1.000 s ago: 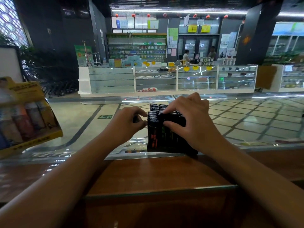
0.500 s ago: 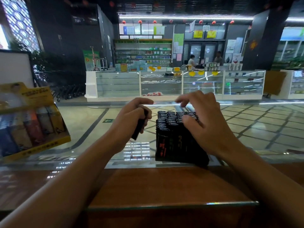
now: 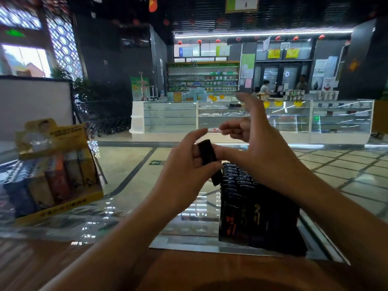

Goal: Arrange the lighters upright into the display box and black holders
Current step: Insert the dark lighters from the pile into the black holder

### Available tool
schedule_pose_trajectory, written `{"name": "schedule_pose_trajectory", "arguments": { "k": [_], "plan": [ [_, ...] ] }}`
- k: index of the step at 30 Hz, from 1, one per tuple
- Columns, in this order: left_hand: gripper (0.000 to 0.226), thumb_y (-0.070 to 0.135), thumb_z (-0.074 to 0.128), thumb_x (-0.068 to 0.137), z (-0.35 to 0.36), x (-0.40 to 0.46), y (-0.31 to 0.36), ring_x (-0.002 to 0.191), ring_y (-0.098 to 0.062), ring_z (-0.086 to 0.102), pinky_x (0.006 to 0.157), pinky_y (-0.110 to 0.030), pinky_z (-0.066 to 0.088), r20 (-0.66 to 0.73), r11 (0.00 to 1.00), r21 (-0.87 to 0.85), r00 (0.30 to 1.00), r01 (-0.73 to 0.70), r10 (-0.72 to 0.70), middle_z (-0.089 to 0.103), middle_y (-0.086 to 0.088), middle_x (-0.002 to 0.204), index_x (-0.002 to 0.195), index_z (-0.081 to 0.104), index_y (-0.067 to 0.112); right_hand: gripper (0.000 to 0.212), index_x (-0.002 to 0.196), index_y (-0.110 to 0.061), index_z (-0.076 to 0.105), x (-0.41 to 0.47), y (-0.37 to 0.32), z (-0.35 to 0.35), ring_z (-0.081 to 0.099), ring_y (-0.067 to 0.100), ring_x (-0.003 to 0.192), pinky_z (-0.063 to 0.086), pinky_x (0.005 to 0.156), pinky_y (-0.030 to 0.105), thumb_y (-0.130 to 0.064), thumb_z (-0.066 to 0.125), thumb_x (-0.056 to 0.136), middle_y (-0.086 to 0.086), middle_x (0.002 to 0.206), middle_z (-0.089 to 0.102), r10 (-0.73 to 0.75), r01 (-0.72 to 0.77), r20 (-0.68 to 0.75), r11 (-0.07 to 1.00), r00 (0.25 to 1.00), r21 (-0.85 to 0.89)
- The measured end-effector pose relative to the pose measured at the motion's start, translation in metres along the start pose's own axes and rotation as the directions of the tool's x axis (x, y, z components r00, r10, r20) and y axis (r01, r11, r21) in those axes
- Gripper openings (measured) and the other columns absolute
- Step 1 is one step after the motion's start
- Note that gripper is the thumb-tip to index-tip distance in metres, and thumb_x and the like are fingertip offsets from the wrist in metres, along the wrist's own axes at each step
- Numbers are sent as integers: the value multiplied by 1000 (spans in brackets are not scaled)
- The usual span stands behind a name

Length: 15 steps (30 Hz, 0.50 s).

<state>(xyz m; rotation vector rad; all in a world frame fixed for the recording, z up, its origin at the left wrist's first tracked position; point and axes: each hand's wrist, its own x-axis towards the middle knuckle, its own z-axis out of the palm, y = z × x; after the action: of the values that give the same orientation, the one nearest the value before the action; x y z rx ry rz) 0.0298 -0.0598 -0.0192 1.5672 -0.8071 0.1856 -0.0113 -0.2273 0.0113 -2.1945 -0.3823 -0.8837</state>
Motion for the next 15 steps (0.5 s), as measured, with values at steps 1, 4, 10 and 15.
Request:
{"name": "schedule_pose_trajectory", "arguments": {
  "k": [1, 4, 10, 15],
  "plan": [
    [73, -4, 73, 82, 1, -1, 1, 93, -6, 72, 85, -23, 57, 5, 1000, 6, 1000, -3, 3, 74, 1, 104, 144, 44, 20, 95, 149, -35, 21, 0, -1, -2, 61, -4, 110, 46, 99, 14, -34, 83, 78, -11, 122, 66, -11, 11, 14, 1000, 1000, -4],
    [72, -4, 72, 84, 0, -1, 2, 92, -8, 73, 82, -22, 57, 23, 1000, -14, 999, -25, 25, 77, -1, 96, 145, 43, 22, 73, 143, -40, 40, 1, -7, -4, 56, -5, 116, 45, 104, 25, -36, 78, 82, -20, 125, 64, -65, 69, 42, 993, 997, -101],
    [49, -1, 72, 86, -1, 0, 3, 85, -18, 72, 81, -42, 60, 51, 997, -52, 997, -59, 62, 76, -7, 87, 124, 56, 26, 14, 98, -39, 70, -2, -11, -3, 55, 0, 110, 41, 93, 31, -38, 71, 84, -16, 107, 68, -106, 106, 5, 986, 994, -130],
    [36, 9, 77, 84, 1, -2, 5, 92, -13, 73, 90, -56, 53, 41, 996, 67, 998, -60, 57, 77, 5, 93, 113, 63, 26, 8, 94, -25, 70, 4, -7, -13, 64, 1, 76, 47, 70, 17, -19, 70, 90, -11, 81, 71, 16, 7, -148, 987, 989, 158]
  ]
}}
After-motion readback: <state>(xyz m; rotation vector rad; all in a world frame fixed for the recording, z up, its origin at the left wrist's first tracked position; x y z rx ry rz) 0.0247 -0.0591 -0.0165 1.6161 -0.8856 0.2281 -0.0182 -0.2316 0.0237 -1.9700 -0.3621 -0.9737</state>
